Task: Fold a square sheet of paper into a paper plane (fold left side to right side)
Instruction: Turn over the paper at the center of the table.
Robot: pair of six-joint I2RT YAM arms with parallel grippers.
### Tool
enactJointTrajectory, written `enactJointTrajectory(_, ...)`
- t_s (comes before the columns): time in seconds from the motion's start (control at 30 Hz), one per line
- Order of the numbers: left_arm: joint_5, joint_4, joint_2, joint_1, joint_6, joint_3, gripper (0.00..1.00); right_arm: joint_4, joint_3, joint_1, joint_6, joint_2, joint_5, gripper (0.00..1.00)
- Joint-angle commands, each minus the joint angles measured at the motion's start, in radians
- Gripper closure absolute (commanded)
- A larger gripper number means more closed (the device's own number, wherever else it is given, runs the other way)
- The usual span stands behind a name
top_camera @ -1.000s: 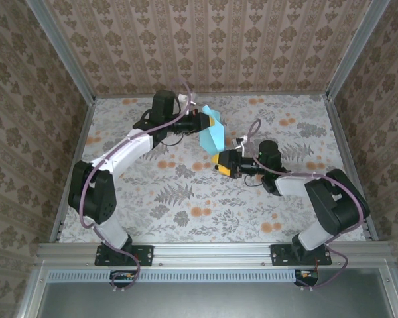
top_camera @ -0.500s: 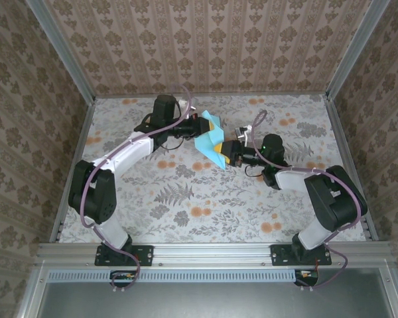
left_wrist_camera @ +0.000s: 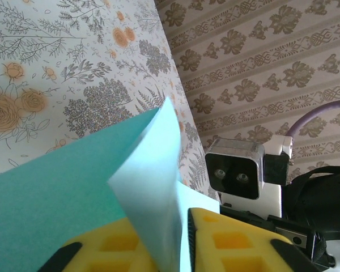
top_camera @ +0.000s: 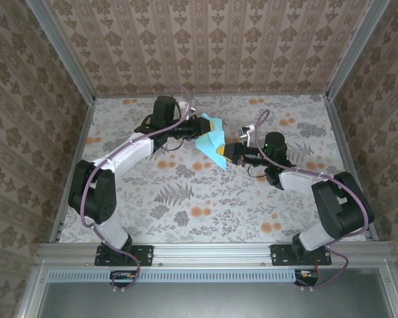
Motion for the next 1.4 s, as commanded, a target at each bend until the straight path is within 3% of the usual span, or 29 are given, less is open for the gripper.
enactJointTrajectory(0.0, 0.028, 0.038, -0.029, 0.022, 0.003, 0.002, 0.76, -0.096, 0.004, -0.005, -0.075, -0.054, -0.005, 0.94)
enactJointTrajectory(0.43, 0.061, 0.094, -0.016, 0.075, -0.009, -0.012, 0.83, -0.234, -0.029, -0.003, -0.141, -0.121, -0.036, 0.97)
enactJointTrajectory(0.53, 0.052, 0.062, -0.032, 0.085, 0.019, -0.013, 0.76, -0.276, -0.018, -0.005, -0.158, -0.159, -0.028, 0.97)
enactJointTrajectory(0.63, 0.014, -0.027, -0.079, 0.118, 0.085, -0.018, 0.67, -0.550, 0.038, -0.005, -0.316, -0.206, 0.035, 0.97)
enactJointTrajectory(0.77, -0.024, -0.125, -0.172, 0.175, 0.154, -0.052, 0.58, -1.039, 0.179, 0.009, -0.607, -0.281, 0.230, 0.97)
enactJointTrajectory(0.9, -0.093, -0.202, -0.284, 0.218, 0.212, -0.115, 0.48, -1.299, 0.296, 0.048, -0.748, -0.301, 0.481, 0.97)
enactJointTrajectory(0.97, -0.142, -0.232, -0.344, 0.231, 0.229, -0.152, 0.44, -1.427, 0.374, 0.104, -0.817, -0.289, 0.682, 0.97)
enactJointTrajectory(1.17, -0.272, -0.328, -0.494, 0.268, 0.263, -0.233, 0.37, -1.705, 0.607, 0.301, -0.951, -0.149, 1.275, 0.96)
enactJointTrajectory(1.37, -0.355, -0.378, -0.610, 0.318, 0.267, -0.295, 0.35, -1.869, 0.776, 0.437, -1.003, 0.089, 1.617, 0.96)
